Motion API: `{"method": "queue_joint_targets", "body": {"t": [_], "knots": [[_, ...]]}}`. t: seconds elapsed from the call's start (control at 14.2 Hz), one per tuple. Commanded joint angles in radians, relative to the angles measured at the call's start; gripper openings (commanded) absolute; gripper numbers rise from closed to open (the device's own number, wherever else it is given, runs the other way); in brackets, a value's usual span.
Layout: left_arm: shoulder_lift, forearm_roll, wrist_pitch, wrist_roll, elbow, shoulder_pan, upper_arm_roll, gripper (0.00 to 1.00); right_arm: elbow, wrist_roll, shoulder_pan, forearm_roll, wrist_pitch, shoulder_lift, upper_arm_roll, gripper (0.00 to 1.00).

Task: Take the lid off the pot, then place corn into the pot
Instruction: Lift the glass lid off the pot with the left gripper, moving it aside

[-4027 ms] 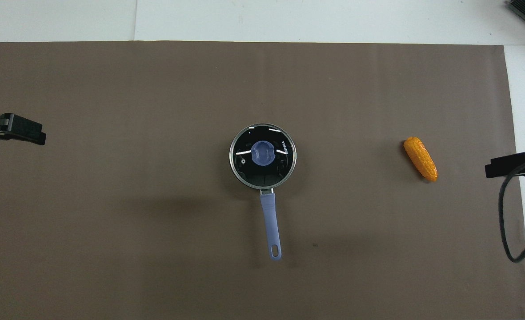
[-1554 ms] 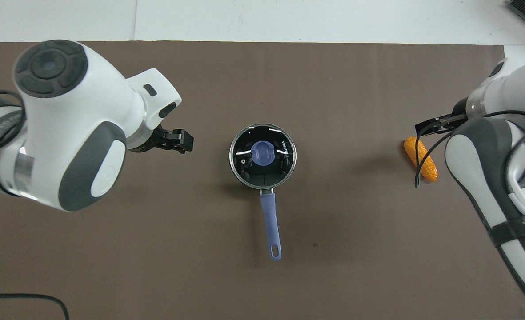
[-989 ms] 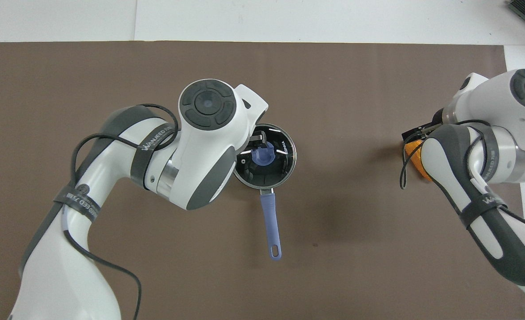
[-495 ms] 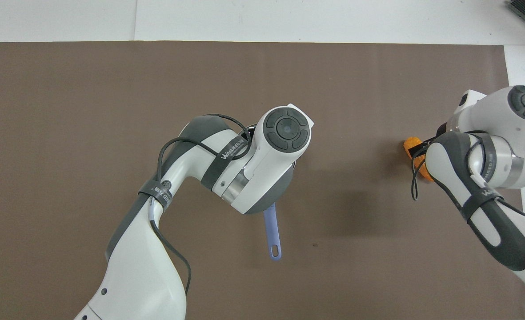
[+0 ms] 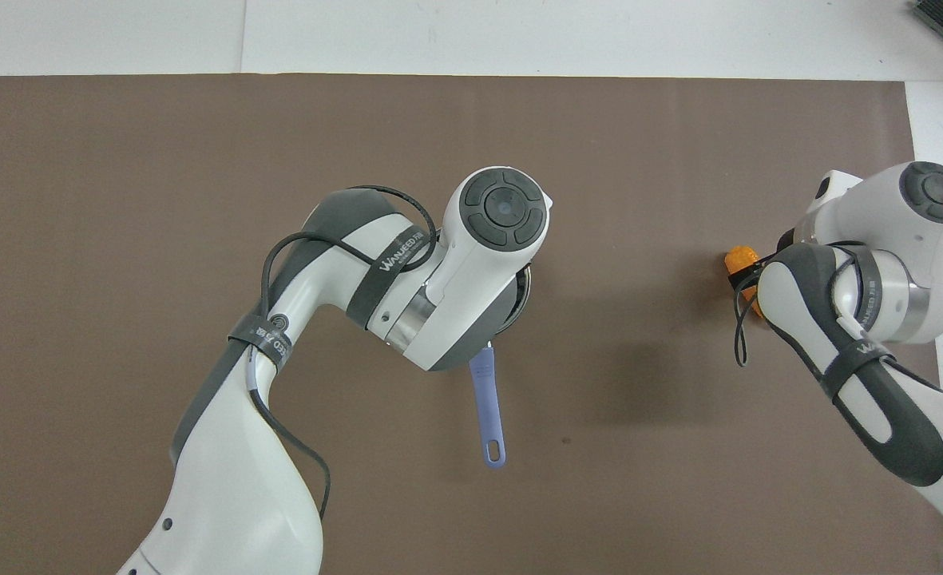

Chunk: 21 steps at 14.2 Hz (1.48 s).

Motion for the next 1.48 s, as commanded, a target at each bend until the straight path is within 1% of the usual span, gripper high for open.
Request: {"method": "queue_joint_targets", "body": {"t": [0.0, 0.07, 0.21, 0.28, 0.42, 0.49, 0.57, 0.71, 0.92, 0.99, 1.13, 1.27, 1.41], "knots": [[0.001, 0.003, -0.015, -0.009, 0.011, -0.002, -0.006, 0.41, -0.029, -0.074, -0.005, 0.026, 0.047, -0.003, 0.002, 1.0], [0.0, -0.014, -0.013, -0.011, 0.01, -0.005, -0.006, 0.34, -0.029, -0.084, -0.005, 0.026, 0.049, -0.002, 0.002, 1.0], [0.0, -0.028, -0.026, -0.011, 0.013, -0.006, -0.005, 0.1, -0.03, -0.102, -0.002, 0.026, 0.05, -0.002, 0.002, 0.99], [-0.002, -0.028, -0.026, -0.011, 0.013, -0.003, -0.003, 0.0, -0.033, -0.108, -0.002, 0.026, 0.052, -0.001, 0.002, 0.76], [-0.028, -0.028, -0.032, -0.008, 0.013, 0.0, 0.003, 0.0, -0.033, -0.125, -0.002, 0.026, 0.059, 0.008, 0.002, 0.17], [-0.04, -0.028, -0.035, -0.006, 0.013, 0.001, 0.007, 0.0, -0.032, -0.127, -0.002, 0.026, 0.061, 0.008, 0.002, 0.1], [-0.051, -0.026, -0.05, -0.008, 0.013, 0.001, 0.012, 0.0, -0.033, -0.122, 0.001, 0.026, 0.061, 0.008, 0.002, 0.0], [-0.077, -0.026, -0.067, -0.006, 0.014, 0.01, 0.015, 0.0, -0.033, -0.124, 0.003, 0.026, 0.061, 0.008, 0.002, 0.0], [-0.1, -0.017, -0.064, 0.006, 0.01, 0.05, 0.013, 0.0, -0.03, -0.121, 0.005, 0.026, 0.061, 0.01, 0.002, 0.0], [-0.114, -0.02, -0.058, 0.021, 0.002, 0.093, 0.009, 0.0, -0.027, -0.121, 0.005, 0.026, 0.061, 0.01, 0.002, 0.0], [-0.137, -0.028, -0.062, 0.125, -0.016, 0.145, 0.007, 0.0, -0.017, -0.118, 0.002, 0.026, 0.052, 0.01, 0.002, 0.0], [-0.17, -0.028, -0.052, 0.176, -0.073, 0.204, 0.007, 0.0, 0.009, -0.116, 0.003, 0.026, 0.027, -0.007, 0.002, 0.0], [-0.183, -0.028, -0.053, 0.239, -0.09, 0.26, 0.007, 0.0, 0.039, -0.115, 0.003, 0.028, -0.037, -0.03, 0.002, 0.0]]}}
